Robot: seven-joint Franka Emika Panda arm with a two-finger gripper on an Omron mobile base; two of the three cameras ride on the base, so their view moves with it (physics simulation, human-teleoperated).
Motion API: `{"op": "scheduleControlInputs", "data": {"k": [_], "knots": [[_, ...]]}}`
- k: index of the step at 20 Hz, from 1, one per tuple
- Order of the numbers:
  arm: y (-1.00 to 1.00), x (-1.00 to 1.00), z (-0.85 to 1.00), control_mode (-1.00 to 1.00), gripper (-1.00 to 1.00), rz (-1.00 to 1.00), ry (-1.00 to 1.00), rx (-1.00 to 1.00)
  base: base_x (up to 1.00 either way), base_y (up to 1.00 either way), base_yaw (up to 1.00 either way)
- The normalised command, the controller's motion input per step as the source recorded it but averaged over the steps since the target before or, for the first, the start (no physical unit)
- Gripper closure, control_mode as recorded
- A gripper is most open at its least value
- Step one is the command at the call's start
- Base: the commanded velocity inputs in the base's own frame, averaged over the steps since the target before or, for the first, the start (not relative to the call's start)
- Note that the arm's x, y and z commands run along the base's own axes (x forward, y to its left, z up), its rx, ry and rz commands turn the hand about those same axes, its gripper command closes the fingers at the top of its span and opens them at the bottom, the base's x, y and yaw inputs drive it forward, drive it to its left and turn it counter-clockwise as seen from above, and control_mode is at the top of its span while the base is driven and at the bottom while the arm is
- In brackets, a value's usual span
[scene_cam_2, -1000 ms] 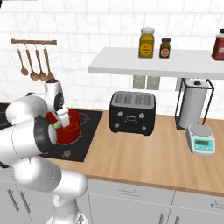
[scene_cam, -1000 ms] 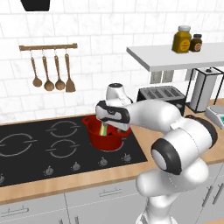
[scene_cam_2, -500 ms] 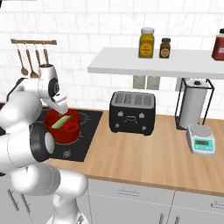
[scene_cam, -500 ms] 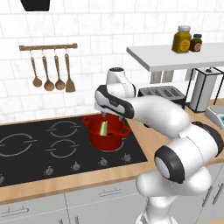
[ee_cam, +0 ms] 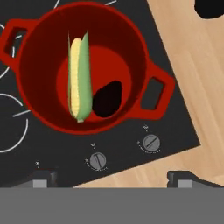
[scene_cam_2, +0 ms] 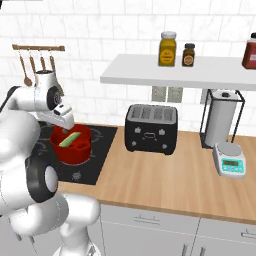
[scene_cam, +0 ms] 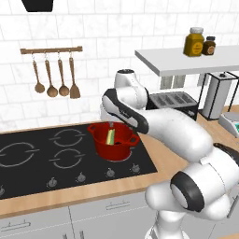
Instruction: Put the avocado and corn in the pot. Retrieve the spatula and lightly stir the vegetables in the pot.
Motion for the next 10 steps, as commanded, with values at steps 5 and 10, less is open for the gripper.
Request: {"op": "scheduleControlInputs", "data": {"k": [5,10], "knots": [[-0.45,-0.84,0.44,-1.0,-1.0,0.16,-0.16,0.0,0.0,0.0,0.0],[-0.49,-0.41,0.08,-1.0,-1.0,0.08,-0.02,0.0,0.0,0.0,0.0]]}}
